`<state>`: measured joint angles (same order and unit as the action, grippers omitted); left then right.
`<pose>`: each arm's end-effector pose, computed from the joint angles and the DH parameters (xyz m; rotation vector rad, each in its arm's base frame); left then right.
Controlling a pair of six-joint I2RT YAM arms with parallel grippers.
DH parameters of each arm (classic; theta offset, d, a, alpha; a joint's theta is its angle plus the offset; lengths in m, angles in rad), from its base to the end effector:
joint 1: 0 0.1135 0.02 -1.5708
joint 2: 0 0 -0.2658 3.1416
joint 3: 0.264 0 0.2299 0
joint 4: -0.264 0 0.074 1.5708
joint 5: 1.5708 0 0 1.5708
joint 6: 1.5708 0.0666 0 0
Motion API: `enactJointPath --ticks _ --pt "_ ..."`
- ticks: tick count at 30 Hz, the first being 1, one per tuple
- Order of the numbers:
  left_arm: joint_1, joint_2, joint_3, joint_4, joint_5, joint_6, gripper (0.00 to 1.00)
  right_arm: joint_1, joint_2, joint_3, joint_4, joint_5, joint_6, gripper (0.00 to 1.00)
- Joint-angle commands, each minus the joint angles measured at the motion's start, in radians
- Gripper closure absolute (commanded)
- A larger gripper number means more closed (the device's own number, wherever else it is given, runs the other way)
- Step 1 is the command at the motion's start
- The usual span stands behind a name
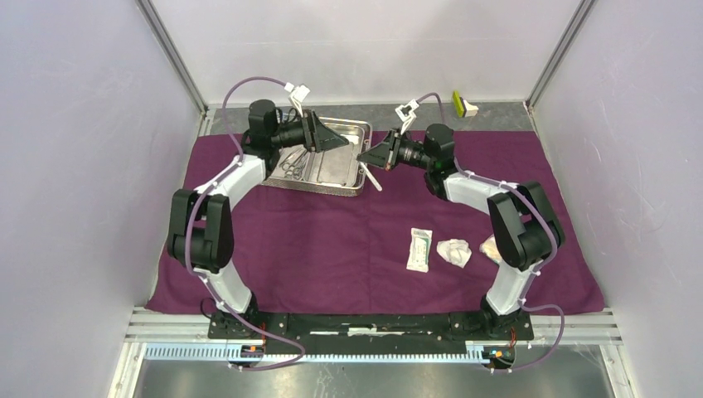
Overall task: Open and lay out the surgical kit
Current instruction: Pick up the medical item from the container.
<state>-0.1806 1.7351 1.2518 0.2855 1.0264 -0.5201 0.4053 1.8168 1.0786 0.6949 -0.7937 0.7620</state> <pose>0.3776 -0.1269 0.3044 0.4906 1.8230 -1.3893 0.3579 0.2052 0.2611 -0.3703 1.7964 1.4936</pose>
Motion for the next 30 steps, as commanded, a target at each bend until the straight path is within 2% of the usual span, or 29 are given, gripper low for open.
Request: enactJointPath --ticks 1,6,10,12,14,19,27,30 --pt "-0.008 -0.036 -0.079 0.332 -0.022 -0.234 0.31 0.003 -0.105 -0.059 0.18 -0.009 0.028 1.0" --pt "-0.035 -0.007 -0.155 0.522 -0.007 -0.39 0.33 0.004 -0.12 -0.067 0.165 -0.012 0.005 1.0" --pt "-0.052 0.032 -0.199 0.77 0.004 -0.564 0.34 0.002 -0.1 -0.056 0.165 -0.016 0.016 1.0" --pt "-0.057 0.048 -0.208 0.845 0.006 -0.617 0.34 0.004 -0.087 -0.055 0.172 -0.019 0.03 1.0" --pt "-0.06 0.047 -0.21 0.819 0.003 -0.603 0.35 0.004 -0.078 -0.052 0.196 -0.025 0.048 1.0" --pt "-0.068 0.016 -0.213 0.663 -0.025 -0.462 0.35 0.003 -0.066 -0.052 0.223 -0.029 0.072 1.0" --pt "-0.077 0.008 -0.209 0.664 -0.014 -0.458 0.61 0.003 -0.062 -0.06 0.236 -0.029 0.082 1.0" --pt "-0.082 0.009 -0.206 0.676 -0.005 -0.466 0.64 0.003 -0.062 -0.062 0.236 -0.029 0.085 1.0"
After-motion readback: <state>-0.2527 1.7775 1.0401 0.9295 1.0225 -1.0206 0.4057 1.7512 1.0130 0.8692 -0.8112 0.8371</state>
